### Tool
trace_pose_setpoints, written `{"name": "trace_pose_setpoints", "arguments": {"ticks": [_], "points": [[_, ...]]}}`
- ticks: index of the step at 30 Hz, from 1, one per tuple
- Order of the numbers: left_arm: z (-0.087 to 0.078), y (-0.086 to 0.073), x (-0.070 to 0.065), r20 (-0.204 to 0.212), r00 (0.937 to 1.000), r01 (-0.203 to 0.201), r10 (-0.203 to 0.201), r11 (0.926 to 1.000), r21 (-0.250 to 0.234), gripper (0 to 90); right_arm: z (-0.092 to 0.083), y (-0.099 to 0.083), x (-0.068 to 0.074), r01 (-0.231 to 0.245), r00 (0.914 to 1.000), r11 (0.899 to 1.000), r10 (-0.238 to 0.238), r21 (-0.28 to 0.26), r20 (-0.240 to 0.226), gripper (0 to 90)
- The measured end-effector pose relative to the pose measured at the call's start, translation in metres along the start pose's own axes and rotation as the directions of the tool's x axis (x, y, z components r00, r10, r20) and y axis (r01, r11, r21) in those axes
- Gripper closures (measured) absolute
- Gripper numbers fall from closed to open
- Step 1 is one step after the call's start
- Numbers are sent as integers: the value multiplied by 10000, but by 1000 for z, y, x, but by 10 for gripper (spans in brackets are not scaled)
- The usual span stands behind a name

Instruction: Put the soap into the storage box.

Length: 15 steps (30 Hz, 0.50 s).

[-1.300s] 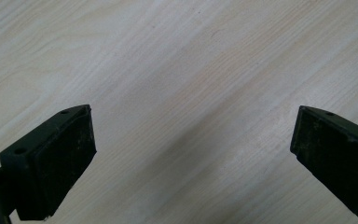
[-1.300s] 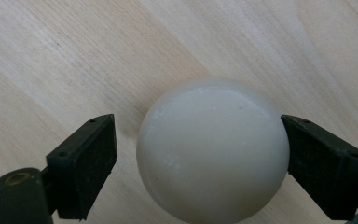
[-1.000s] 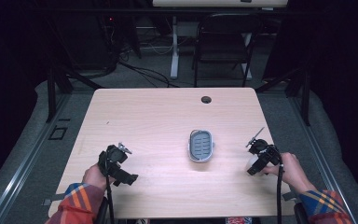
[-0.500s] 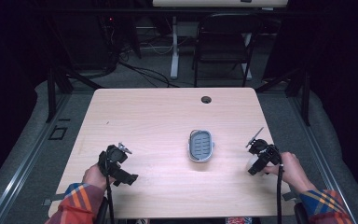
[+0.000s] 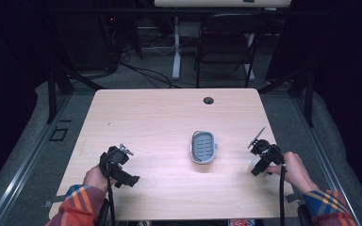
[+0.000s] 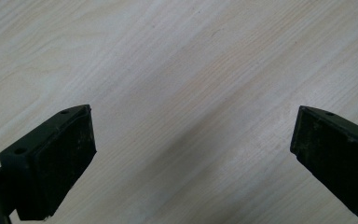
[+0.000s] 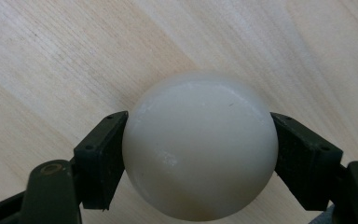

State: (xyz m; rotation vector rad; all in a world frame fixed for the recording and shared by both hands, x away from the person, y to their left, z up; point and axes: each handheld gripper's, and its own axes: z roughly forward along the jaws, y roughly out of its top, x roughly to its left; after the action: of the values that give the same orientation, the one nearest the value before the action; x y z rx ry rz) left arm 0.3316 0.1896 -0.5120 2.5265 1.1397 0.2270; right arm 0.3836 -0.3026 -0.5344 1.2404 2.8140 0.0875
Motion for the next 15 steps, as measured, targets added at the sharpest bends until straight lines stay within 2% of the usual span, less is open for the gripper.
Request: {"name": "trace_pose_setpoints", "arguments": {"ticks": [6,14,15], "points": [[0,0,0,-9,10000,4,-4,10000,7,0,-1,0,0,107,9999,9997,-107,-215,-16,240],[0,0,0,-16,10000,4,-4,10000,41,0,-6,3,3,241,9997,9997,-240,-100,67,240],[0,0,0,-13,10000,5,-5,10000,43,0,-2,1,6,-208,9998,9973,207,-710,-21,240]]}}
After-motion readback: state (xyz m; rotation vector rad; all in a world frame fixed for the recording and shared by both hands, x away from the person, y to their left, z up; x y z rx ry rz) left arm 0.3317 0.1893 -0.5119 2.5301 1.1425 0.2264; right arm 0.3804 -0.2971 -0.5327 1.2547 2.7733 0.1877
